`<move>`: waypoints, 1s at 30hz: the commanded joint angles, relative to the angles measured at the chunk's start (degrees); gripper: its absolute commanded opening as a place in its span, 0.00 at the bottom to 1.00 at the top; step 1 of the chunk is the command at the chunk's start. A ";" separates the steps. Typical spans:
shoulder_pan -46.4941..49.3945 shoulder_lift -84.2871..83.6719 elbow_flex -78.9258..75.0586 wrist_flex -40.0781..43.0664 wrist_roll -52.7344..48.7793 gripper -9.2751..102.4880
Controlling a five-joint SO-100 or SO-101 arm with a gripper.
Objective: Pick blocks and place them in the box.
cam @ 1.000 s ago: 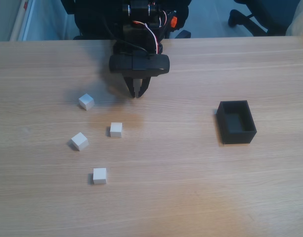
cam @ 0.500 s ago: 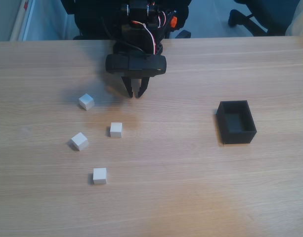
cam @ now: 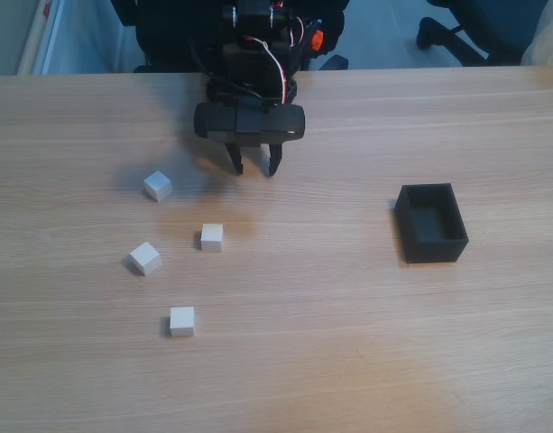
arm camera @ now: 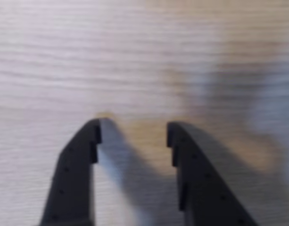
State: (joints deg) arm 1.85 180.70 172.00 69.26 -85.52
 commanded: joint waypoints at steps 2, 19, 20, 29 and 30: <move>0.62 -7.73 -8.00 -4.66 0.35 0.27; 5.89 -37.79 -24.70 -18.54 -4.04 0.30; 6.59 -39.73 -25.49 -19.07 -5.10 0.30; 12.83 -51.50 -29.27 -25.22 -13.97 0.29; 13.45 -52.65 -29.62 -26.19 -14.68 0.29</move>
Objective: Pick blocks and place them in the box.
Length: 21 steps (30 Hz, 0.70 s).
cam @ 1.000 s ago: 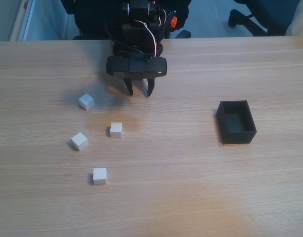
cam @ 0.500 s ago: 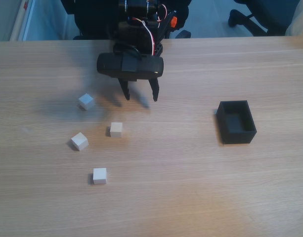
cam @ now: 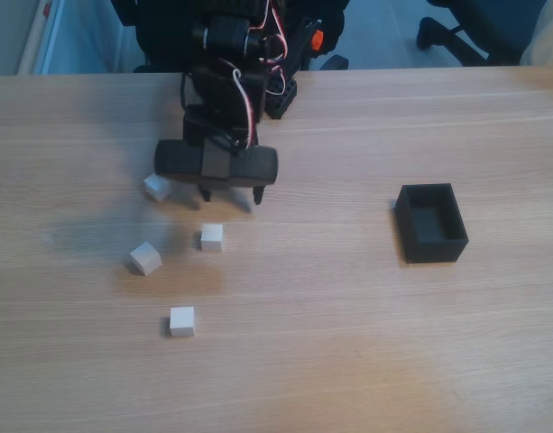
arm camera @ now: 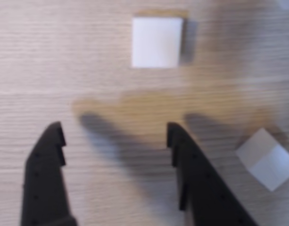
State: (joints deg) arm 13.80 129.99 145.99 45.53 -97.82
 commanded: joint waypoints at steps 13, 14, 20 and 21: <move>4.48 -15.29 -12.74 -5.71 -2.46 0.30; 4.48 -15.91 -12.74 -6.42 -2.46 0.30; 4.04 -20.21 -14.33 -9.14 -1.14 0.30; 3.96 -20.83 -14.77 -9.67 -0.79 0.30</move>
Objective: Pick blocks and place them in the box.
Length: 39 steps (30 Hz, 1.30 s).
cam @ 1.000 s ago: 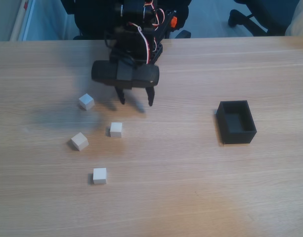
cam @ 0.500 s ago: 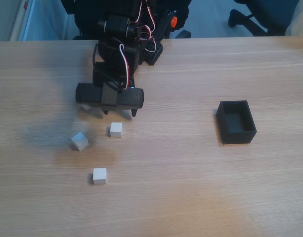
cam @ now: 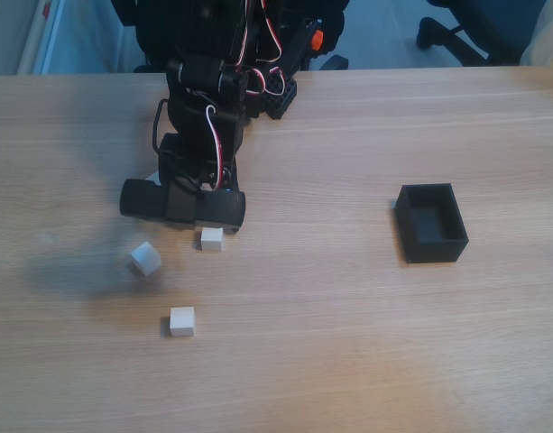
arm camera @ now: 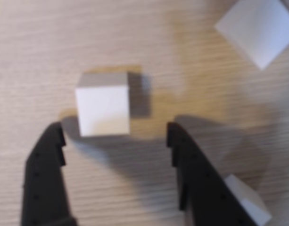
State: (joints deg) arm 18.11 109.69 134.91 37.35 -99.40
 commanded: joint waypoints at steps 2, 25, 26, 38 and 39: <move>-0.44 -1.58 -4.66 -1.85 1.23 0.30; -3.34 -1.85 -5.19 0.00 3.43 0.14; -3.60 -1.49 -4.92 0.00 3.69 0.11; -15.12 10.63 -9.32 14.50 9.84 0.08; -17.58 12.13 -10.20 16.35 11.16 0.08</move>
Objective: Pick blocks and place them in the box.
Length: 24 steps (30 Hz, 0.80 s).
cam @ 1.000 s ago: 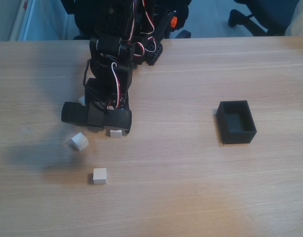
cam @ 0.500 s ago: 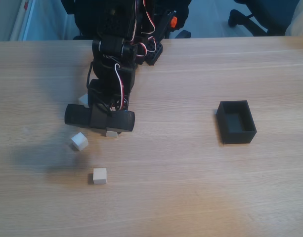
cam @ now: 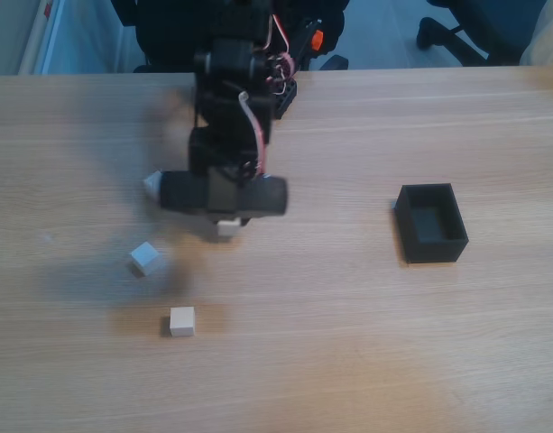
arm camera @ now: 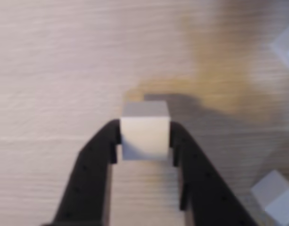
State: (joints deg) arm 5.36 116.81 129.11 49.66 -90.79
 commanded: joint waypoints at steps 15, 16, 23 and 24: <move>-35.86 3.60 -23.82 15.73 21.27 0.08; -37.35 2.81 -24.79 15.73 21.45 0.08; -45.79 -3.78 -32.43 15.64 25.14 0.08; -46.67 -4.83 -33.31 15.47 25.66 0.08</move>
State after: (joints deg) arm -39.20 113.12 100.72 65.30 -66.27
